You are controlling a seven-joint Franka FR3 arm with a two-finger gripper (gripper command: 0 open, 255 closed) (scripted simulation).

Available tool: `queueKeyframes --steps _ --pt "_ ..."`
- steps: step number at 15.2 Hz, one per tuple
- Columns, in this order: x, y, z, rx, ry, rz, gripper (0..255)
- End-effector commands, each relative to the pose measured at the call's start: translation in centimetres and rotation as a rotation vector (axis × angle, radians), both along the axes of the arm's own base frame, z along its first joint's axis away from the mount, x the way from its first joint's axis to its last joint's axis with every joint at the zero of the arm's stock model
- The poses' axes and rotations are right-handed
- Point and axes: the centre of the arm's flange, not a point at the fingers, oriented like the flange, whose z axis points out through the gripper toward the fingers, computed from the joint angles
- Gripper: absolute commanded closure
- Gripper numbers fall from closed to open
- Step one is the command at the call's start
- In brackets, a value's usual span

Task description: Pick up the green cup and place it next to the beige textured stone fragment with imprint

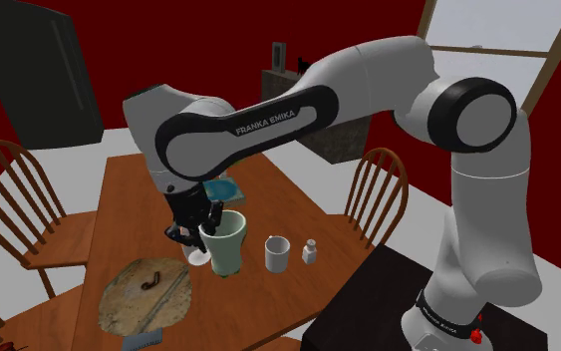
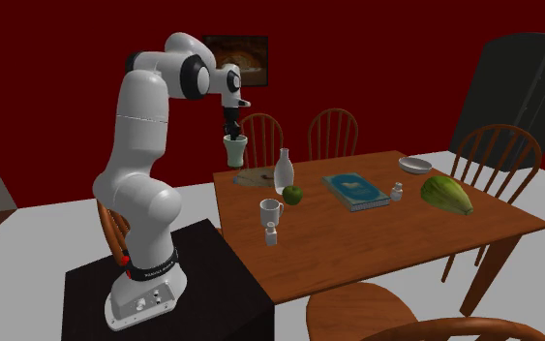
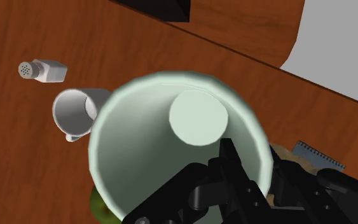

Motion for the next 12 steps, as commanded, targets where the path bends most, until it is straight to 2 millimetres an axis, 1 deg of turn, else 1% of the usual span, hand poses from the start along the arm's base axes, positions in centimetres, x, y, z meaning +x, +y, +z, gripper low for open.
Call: queueKeyframes --steps 1,12 --pt "-0.1 1.0 -0.8 0.000 -0.001 -0.002 255" --pt "-0.1 1.0 -6.6 0.000 -0.001 -0.002 255"
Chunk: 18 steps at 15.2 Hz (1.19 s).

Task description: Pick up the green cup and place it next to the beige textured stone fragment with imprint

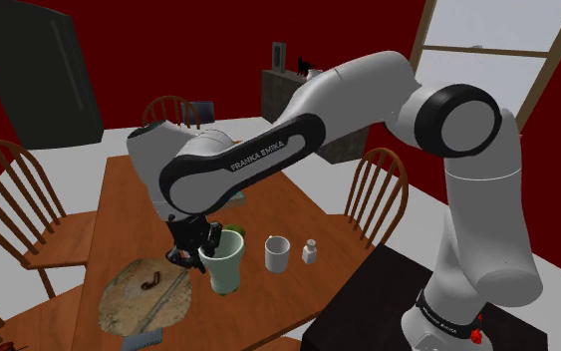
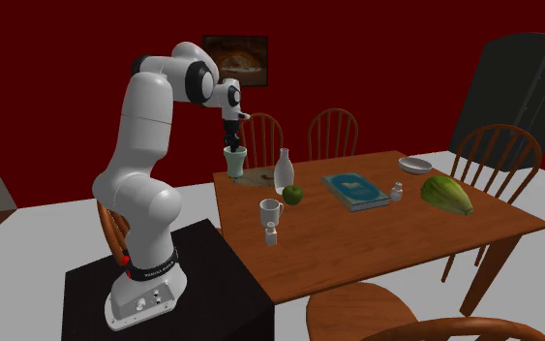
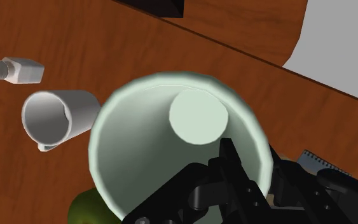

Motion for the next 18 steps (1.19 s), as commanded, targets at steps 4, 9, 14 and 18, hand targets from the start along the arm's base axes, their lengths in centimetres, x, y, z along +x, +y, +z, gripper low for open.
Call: queueKeyframes --steps 4,9,14,18 --pt "0.0 0.2 -2.7 0.001 -0.001 0.000 255" --pt "0.0 0.2 -5.4 0.001 -0.001 0.000 255" --pt "0.0 0.2 -8.0 0.001 -0.001 0.000 255" --pt "0.0 0.2 -10.1 0.001 -0.001 0.000 255"
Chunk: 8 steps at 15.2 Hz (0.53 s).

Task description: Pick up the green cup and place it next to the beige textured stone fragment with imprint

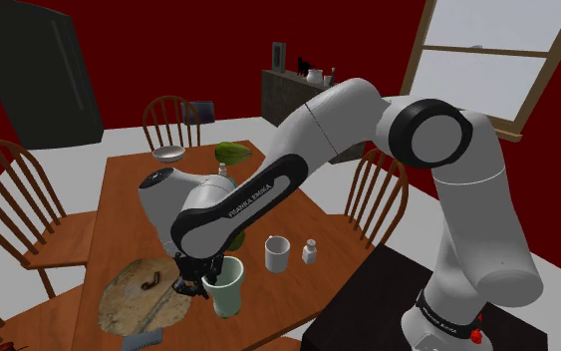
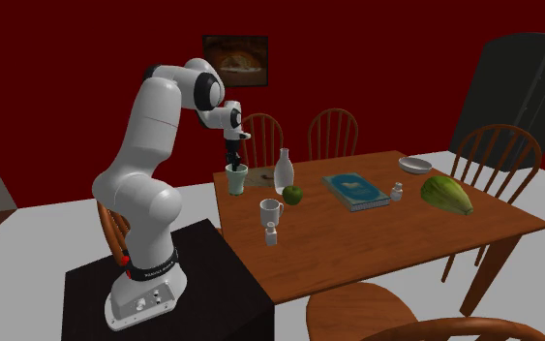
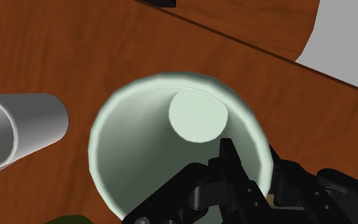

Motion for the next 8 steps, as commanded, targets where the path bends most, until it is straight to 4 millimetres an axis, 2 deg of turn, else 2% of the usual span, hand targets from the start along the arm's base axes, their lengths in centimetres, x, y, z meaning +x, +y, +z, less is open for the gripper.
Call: queueKeyframes --steps 1,8 --pt "0.0 0.0 -1.0 0.001 -0.001 0.000 255" --pt "0.0 0.0 -4.3 0.001 -0.001 0.000 255"
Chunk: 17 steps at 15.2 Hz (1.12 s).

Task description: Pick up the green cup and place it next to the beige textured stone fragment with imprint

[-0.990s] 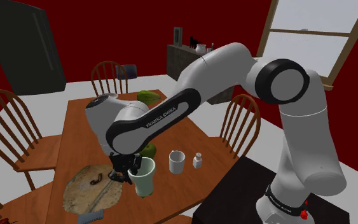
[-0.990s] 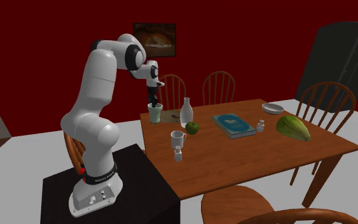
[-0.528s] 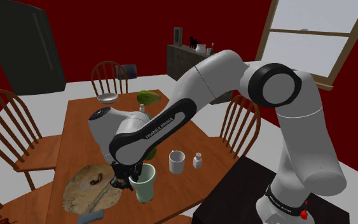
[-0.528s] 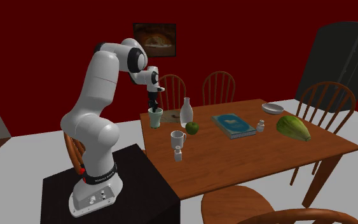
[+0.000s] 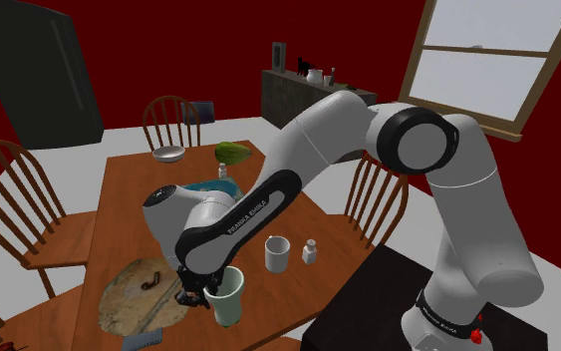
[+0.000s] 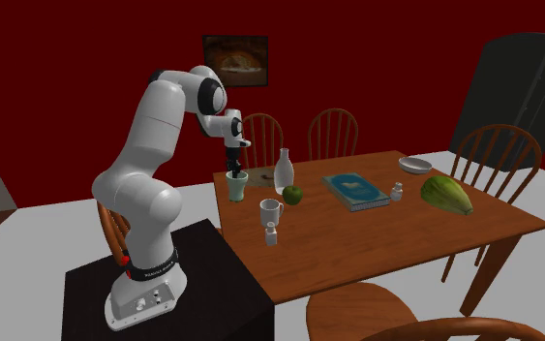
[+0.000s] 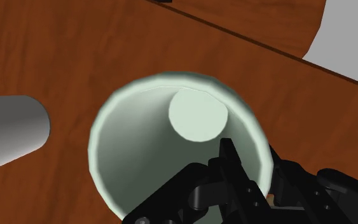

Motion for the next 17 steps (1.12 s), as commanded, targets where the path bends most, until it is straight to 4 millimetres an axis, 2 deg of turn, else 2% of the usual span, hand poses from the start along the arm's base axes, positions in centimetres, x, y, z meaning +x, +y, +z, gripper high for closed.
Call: queueKeyframes --steps 1,7,8,13,17 --pt "0.0 0.0 -0.3 0.001 -0.001 0.000 255" --pt "0.0 0.0 -0.3 0.001 -0.001 0.000 255" --pt "0.0 0.0 -0.3 0.001 -0.001 0.000 0" --pt "0.0 0.0 -0.3 0.001 -0.001 0.000 0" --pt "0.8 0.8 4.6 0.001 -0.001 0.000 0"
